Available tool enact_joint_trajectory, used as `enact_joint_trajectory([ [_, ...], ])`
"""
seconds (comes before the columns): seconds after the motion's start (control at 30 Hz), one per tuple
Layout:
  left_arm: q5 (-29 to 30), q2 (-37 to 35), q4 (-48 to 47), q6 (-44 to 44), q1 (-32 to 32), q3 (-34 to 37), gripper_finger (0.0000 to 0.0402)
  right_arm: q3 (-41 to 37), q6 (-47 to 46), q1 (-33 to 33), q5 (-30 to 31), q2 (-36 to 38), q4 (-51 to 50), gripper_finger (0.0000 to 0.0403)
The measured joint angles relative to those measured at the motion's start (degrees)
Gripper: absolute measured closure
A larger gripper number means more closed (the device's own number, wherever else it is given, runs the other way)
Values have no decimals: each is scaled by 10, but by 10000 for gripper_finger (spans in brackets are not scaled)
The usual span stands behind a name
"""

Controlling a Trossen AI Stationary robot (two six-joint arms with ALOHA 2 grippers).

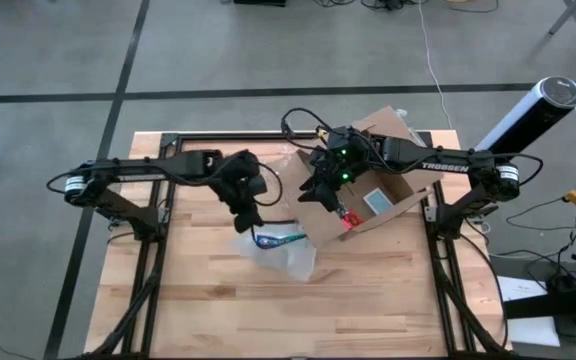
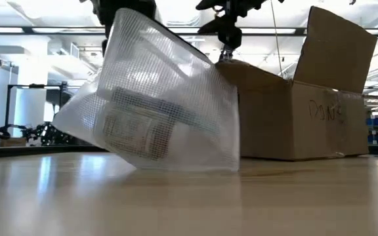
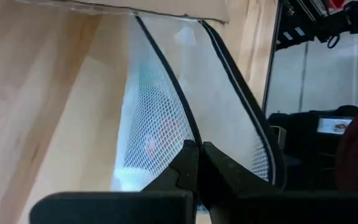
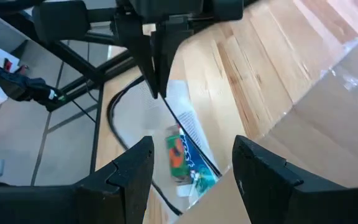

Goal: Unpack boxes

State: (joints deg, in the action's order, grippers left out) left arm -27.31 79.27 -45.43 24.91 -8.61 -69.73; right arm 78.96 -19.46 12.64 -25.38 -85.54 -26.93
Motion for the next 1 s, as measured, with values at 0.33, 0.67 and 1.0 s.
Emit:
enact_joint_trajectory([
  [0.33, 17, -50, -50, -2, 40, 0, 402, 0, 0, 0, 0, 0, 26, 213],
  [0.67, 44, -74, -76, 6, 74, 0, 401, 0, 10, 6, 74, -3, 33, 213],
  [1.0, 72, -97, -76, 5, 74, 0, 401, 0, 34, 109, 214, -19, -74, 213],
])
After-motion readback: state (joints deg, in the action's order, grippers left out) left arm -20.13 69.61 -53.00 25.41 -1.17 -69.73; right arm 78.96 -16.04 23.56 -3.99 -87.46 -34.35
